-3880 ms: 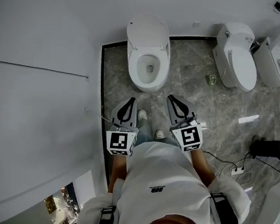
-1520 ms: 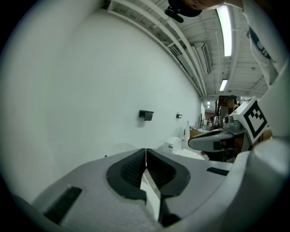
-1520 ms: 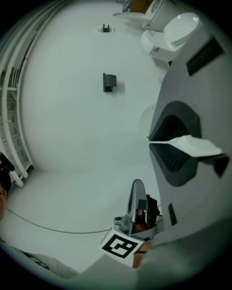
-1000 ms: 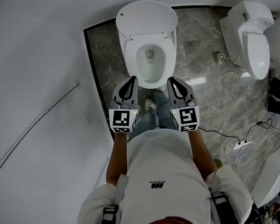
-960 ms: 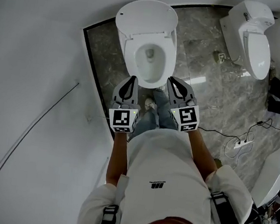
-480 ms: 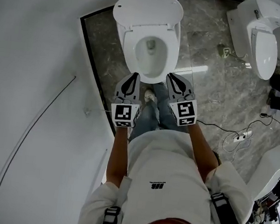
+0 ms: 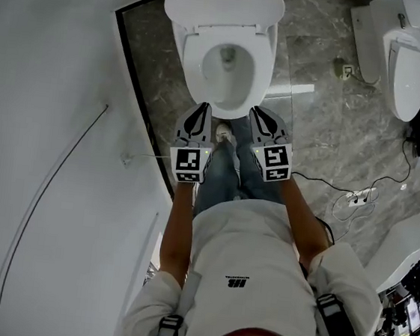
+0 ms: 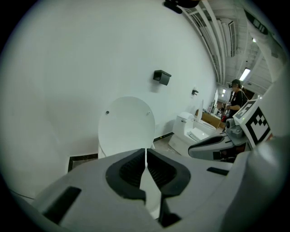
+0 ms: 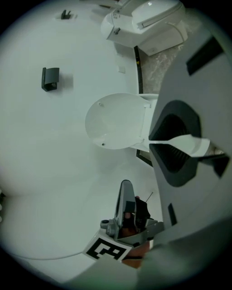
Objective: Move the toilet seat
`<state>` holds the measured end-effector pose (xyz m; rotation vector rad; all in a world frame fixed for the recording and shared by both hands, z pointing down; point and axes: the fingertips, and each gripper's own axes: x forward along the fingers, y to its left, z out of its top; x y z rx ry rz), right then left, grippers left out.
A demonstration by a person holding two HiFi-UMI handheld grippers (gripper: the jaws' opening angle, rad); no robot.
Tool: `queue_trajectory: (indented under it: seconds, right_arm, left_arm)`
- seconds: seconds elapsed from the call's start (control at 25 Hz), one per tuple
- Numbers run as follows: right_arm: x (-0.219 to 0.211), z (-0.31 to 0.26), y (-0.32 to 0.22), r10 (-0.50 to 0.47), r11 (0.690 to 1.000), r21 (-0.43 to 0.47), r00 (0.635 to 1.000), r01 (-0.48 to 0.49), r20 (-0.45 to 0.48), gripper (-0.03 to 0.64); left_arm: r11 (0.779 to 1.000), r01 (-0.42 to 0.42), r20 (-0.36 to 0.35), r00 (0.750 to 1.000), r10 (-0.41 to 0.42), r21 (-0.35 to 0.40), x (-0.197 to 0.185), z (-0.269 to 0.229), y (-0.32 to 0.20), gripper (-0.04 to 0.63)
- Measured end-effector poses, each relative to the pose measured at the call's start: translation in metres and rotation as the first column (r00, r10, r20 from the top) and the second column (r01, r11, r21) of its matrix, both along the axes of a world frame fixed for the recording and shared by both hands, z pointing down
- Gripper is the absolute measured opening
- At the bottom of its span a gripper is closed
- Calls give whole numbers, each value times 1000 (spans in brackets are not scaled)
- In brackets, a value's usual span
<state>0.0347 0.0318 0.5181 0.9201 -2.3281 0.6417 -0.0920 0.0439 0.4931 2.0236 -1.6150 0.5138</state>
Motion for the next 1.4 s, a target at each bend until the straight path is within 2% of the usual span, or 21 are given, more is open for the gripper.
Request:
queue_trajectory:
  seconds: [0.28,0.76,1.04,1.12,1.4]
  right_arm:
    - [5,53,7,13,998,-62,999,-15,-32,38]
    - [21,137,23,38,993,-105,991,-51,-130,40]
    - [27,185,37,79,984,-147,982,-105,-173,80]
    - [28,199,40,94,978,-169,979,-125,-183,94]
    - [45,241,48,165,954,-210,960,-214,-227,117]
  left_arm:
    - [998,28,-9,1000,-29,-64,-4,49,5,32]
    - [986,21,-17,1000,-24,-166,-11,132,27,34]
    - [971,17,-30,999,-25,-239,-21,185,44,38]
    - [965,13,-32,999,-22,-263,-25,201,50,102]
    - [941,34,-44,998,-52,-338,-36,248,70,131]
